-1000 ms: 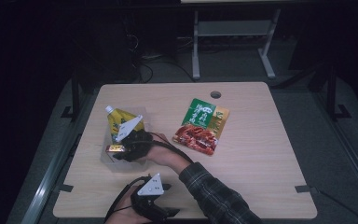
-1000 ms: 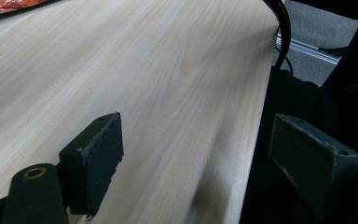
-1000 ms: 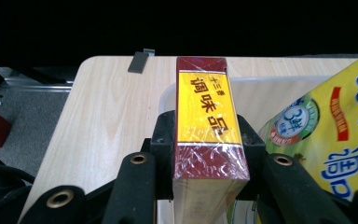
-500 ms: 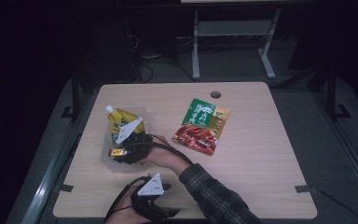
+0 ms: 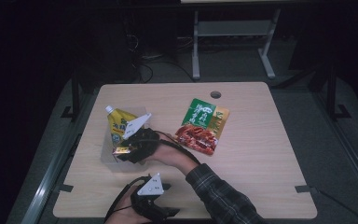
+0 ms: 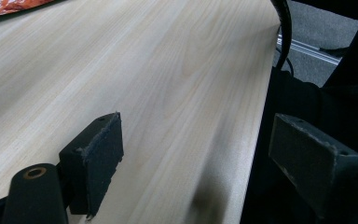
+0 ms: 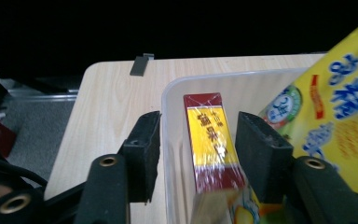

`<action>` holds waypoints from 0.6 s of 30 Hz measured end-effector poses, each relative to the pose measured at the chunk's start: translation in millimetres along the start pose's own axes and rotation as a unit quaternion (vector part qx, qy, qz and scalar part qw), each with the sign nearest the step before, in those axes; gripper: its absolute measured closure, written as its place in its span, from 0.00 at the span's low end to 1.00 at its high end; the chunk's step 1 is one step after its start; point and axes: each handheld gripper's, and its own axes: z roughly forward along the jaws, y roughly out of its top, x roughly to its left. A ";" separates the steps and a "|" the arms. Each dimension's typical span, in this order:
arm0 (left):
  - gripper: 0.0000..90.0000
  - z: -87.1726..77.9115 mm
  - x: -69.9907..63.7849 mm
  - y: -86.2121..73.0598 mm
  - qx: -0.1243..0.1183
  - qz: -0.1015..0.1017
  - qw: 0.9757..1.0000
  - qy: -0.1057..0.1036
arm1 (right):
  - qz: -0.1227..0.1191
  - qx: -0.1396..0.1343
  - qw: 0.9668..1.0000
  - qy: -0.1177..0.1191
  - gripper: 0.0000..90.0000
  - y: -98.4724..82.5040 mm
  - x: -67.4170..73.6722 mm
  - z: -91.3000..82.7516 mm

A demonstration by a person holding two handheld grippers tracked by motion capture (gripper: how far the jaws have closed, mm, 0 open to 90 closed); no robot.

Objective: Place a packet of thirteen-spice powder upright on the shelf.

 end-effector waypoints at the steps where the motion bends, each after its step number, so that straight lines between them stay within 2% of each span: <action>1: 0.19 -0.6 0.5 0.0 0.002 0.003 1.000 0.000 | 0.004 -0.002 1.000 0.000 0.54 -0.8 0.2 -4.0; 2: 0.19 -0.7 0.2 -0.2 0.001 -0.001 1.000 -0.001 | 0.005 -0.004 1.000 -0.003 0.53 -1.7 0.2 -7.8; 4: 0.19 -1.3 1.1 0.0 0.005 0.003 1.000 0.000 | 0.004 -0.005 1.000 -0.004 0.53 -2.9 0.1 -11.5; 9: 0.19 -1.9 2.4 0.3 0.004 0.004 1.000 0.006 | 0.021 -0.007 1.000 -0.008 0.51 -13.9 0.3 -32.5; 14: 0.19 -1.6 3.1 0.0 0.004 0.001 1.000 0.005 | 0.030 -0.013 0.999 -0.016 0.51 -23.8 0.4 -47.9; 16: 0.19 -1.2 2.6 -0.4 0.002 -0.005 1.000 0.004 | 0.031 -0.014 0.999 -0.024 0.51 -31.3 1.0 -60.1; 18: 0.19 -1.2 2.7 -0.3 0.002 -0.006 1.000 0.004 | 0.032 -0.014 0.999 -0.026 0.51 -33.2 1.0 -62.8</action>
